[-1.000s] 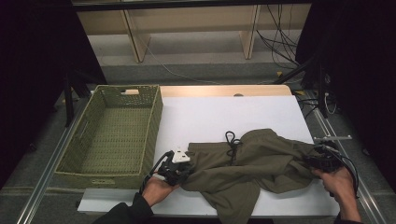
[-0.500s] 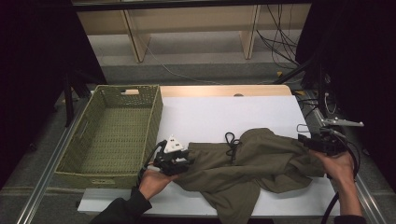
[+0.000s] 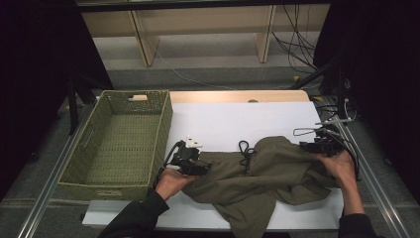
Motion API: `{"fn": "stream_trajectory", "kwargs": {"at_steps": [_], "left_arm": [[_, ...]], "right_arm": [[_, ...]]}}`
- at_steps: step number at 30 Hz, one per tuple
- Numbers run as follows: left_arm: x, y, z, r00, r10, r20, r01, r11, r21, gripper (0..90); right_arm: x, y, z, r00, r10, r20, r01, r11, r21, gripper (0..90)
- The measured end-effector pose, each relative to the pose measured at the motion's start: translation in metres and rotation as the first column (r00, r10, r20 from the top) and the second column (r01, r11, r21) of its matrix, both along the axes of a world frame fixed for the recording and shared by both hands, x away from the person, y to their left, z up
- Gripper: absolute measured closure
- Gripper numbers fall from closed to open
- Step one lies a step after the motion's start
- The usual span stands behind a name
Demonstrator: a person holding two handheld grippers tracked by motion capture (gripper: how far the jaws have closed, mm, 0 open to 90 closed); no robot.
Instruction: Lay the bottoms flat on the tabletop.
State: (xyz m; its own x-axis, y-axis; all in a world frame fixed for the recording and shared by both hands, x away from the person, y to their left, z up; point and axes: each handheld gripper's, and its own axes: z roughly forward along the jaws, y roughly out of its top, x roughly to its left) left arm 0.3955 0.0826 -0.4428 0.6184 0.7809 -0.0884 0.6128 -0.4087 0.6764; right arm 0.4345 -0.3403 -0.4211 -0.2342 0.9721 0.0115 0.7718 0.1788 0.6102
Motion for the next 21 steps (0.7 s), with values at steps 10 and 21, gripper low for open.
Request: {"fn": "stream_trajectory", "kwargs": {"at_steps": [10, 21], "left_arm": [[-0.004, -0.005, -0.017, 0.9961, -0.072, -0.05, 0.074, 0.9965, 0.038, 84.6], [-0.01, -0.006, -0.021, 0.996, -0.089, -0.012, 0.089, 0.995, 0.044, 87.5]], "right_arm": [[-0.005, -0.001, -0.012, 0.9954, 0.027, -0.092, -0.027, 1.0, 0.0, 84.2], [-0.055, -0.015, -0.003, 0.9978, 0.002, -0.066, 0.0, 1.0, 0.029, 89.6]]}}
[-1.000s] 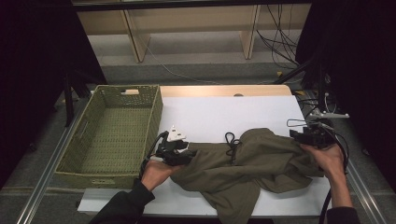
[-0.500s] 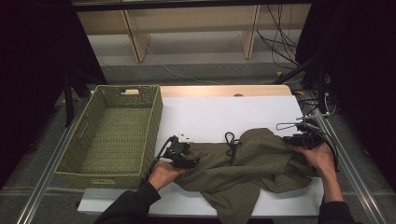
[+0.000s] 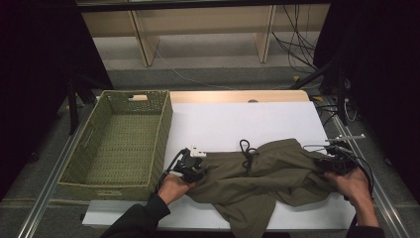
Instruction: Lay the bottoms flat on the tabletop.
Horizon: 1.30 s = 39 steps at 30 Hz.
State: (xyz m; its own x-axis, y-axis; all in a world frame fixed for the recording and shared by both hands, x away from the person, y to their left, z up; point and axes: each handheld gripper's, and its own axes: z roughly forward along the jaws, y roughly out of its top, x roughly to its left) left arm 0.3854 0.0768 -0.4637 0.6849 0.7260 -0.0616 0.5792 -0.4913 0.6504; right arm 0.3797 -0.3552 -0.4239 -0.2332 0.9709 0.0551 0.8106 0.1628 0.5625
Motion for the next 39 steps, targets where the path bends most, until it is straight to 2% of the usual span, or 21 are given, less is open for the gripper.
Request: {"fn": "stream_trajectory", "kwargs": {"at_steps": [6, 10, 12, 14, 16, 19, 21, 25, 27, 32, 39], "left_arm": [[-0.002, 0.0, -0.001, 1.0, -0.006, 0.004, 0.006, 1.0, 0.006, 87.2], [-0.002, 0.001, -0.001, 1.0, -0.006, 0.007, 0.006, 1.0, 0.003, 86.3], [-0.002, 0.001, -0.001, 0.9999, -0.002, 0.011, 0.002, 1.0, -0.004, 84.9], [-0.001, 0.003, 0.0, 0.9999, -0.002, 0.011, 0.002, 0.9999, -0.013, 82.3], [-0.001, 0.005, 0.003, 0.9999, 0.001, 0.016, -0.001, 0.9996, -0.029, 78.8], [0.0, 0.006, 0.011, 0.9996, 0.01, 0.025, -0.009, 0.9985, -0.054, 70.4], [0.003, 0.008, 0.017, 0.999, 0.024, 0.037, -0.022, 0.9978, -0.062, 65.2], [0.012, 0.011, 0.026, 0.9959, 0.076, 0.05, -0.072, 0.994, -0.083, 55.3], [0.018, 0.012, 0.027, 0.9945, 0.097, 0.04, -0.093, 0.9918, -0.087, 51.0], [0.03, 0.007, 0.017, 0.9916, 0.129, -0.011, -0.129, 0.9899, -0.059, 41.4], [0.032, 0.003, 0.002, 0.9896, 0.134, -0.053, -0.135, 0.9909, -0.009, 38.1]], "right_arm": [[-0.008, 0.002, -0.011, 0.9988, 0.017, -0.046, -0.018, 1.0, -0.013, 89.7], [-0.009, 0.005, -0.013, 0.998, 0.024, -0.058, -0.026, 0.999, -0.025, 89.2], [-0.009, 0.004, -0.012, 0.9985, 0.019, -0.052, -0.02, 1.0, -0.02, 84.1], [-0.008, 0.001, -0.009, 0.9995, 0.014, -0.03, -0.015, 1.0, -0.013, 73.7], [-0.007, -0.001, -0.003, 0.9998, 0.016, 0.008, -0.016, 1.0, 0.014, 60.1], [-0.004, -0.005, 0.007, 0.9975, 0.011, 0.07, -0.014, 0.999, 0.041, 48.6], [-0.001, -0.006, 0.014, 0.9939, 0.009, 0.11, -0.015, 0.998, 0.053, 44.5], [0.011, -0.007, 0.025, 0.9882, 0.013, 0.153, -0.024, 0.998, 0.065, 39.1], [0.018, -0.006, 0.028, 0.9874, 0.005, 0.158, -0.017, 0.997, 0.074, 37.2], [0.036, -0.001, 0.023, 0.9931, 0.02, 0.116, -0.027, 0.998, 0.061, 32.6], [0.052, 0.015, 0.006, 0.9968, 0.078, 0.019, -0.078, 0.996, 0.03, 29.3]]}}
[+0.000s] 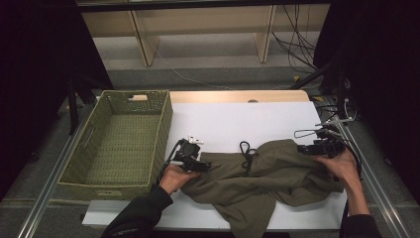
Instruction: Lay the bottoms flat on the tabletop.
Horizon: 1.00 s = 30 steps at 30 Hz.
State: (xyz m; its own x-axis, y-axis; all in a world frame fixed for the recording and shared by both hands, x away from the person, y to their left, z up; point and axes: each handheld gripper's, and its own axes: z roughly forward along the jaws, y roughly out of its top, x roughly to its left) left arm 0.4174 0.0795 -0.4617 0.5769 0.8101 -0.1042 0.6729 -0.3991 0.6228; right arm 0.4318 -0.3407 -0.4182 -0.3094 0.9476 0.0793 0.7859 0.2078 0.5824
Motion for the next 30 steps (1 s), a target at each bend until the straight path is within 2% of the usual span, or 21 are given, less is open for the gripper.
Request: {"fn": "stream_trajectory", "kwargs": {"at_steps": [6, 14, 19, 21, 24, 27, 29, 30], "left_arm": [[-0.001, 0.001, -0.006, 0.9992, -0.01, -0.038, 0.011, 0.9996, 0.026, 35.8], [-0.003, 0.005, -0.008, 0.9976, -0.016, -0.067, 0.018, 0.9994, 0.029, 35.9], [-0.004, 0.006, -0.009, 0.9953, -0.025, -0.093, 0.028, 0.9992, 0.03, 37.0], [-0.004, 0.005, -0.01, 0.9938, -0.043, -0.103, 0.046, 0.9985, 0.029, 42.5], [-0.006, 0.002, -0.012, 0.9926, -0.065, -0.102, 0.069, 0.997, 0.035, 54.6], [-0.006, 0.003, -0.012, 0.993, -0.07, -0.095, 0.074, 0.9964, 0.04, 66.7], [-0.007, 0.004, -0.012, 0.9927, -0.077, -0.092, 0.08, 0.9965, 0.026, 76.2], [-0.007, 0.004, -0.011, 0.9941, -0.076, -0.078, 0.078, 0.9964, 0.031, 79.9]], "right_arm": [[0.004, 0.004, -0.013, 0.9972, 0.012, -0.073, -0.016, 0.999, -0.047, 31.0], [0.002, 0.001, -0.02, 0.9886, 0.021, -0.149, -0.025, 0.999, -0.027, 37.1], [-0.002, -0.003, -0.023, 0.9861, 0.029, -0.164, -0.028, 1.0, 0.007, 43.6], [-0.003, -0.004, -0.023, 0.9846, 0.037, -0.171, -0.035, 0.999, 0.016, 48.7], [-0.006, -0.002, -0.023, 0.9824, 0.054, -0.179, -0.047, 0.998, 0.042, 63.7], [-0.008, -0.001, -0.022, 0.9826, 0.075, -0.17, -0.068, 0.997, 0.047, 78.7], [-0.009, -0.001, -0.02, 0.9859, 0.072, -0.151, -0.066, 0.997, 0.041, 85.3], [-0.01, -0.001, -0.018, 0.9876, 0.067, -0.142, -0.062, 0.997, 0.04, 86.8]]}}
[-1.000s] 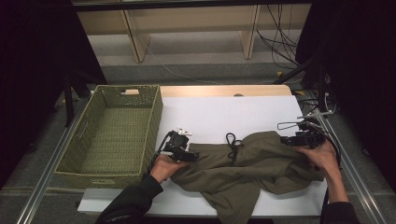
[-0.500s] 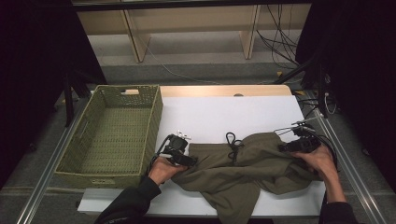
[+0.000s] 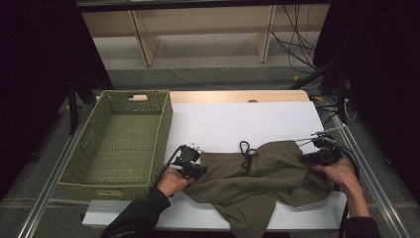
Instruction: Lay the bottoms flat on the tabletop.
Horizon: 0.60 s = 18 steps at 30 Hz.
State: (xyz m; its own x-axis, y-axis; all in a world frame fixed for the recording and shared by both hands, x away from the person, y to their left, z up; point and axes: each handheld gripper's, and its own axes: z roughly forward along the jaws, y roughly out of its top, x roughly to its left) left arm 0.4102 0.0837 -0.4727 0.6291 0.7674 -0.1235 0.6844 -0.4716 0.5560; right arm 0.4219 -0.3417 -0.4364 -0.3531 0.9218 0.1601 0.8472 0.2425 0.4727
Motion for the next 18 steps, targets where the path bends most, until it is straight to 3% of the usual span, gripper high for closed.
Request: {"fn": "stream_trajectory", "kwargs": {"at_steps": [3, 7, 11, 18], "left_arm": [[-0.002, -0.001, 0.004, 0.999, -0.005, 0.045, 0.005, 0.9999, 0.011, 85.9], [-0.002, 0.003, 0.017, 0.9937, 0.013, 0.111, -0.009, 0.9993, -0.036, 86.6], [-0.002, 0.008, 0.035, 0.9855, 0.022, 0.168, -0.011, 0.9977, -0.067, 87.2], [-0.003, 0.02, 0.063, 0.9639, 0.074, 0.256, -0.042, 0.9912, -0.126, 87.5]], "right_arm": [[-0.003, -0.001, 0.008, 0.9989, -0.004, 0.048, 0.004, 1.0, -0.001, 87.9], [-0.008, -0.003, 0.025, 0.9893, -0.019, 0.145, 0.018, 1.0, 0.003, 88.3], [-0.011, 0.0, 0.04, 0.9735, -0.015, 0.228, 0.014, 1.0, 0.003, 88.4], [-0.013, 0.01, 0.06, 0.9395, -0.015, 0.342, 0.019, 1.0, -0.009, 88.6]]}}
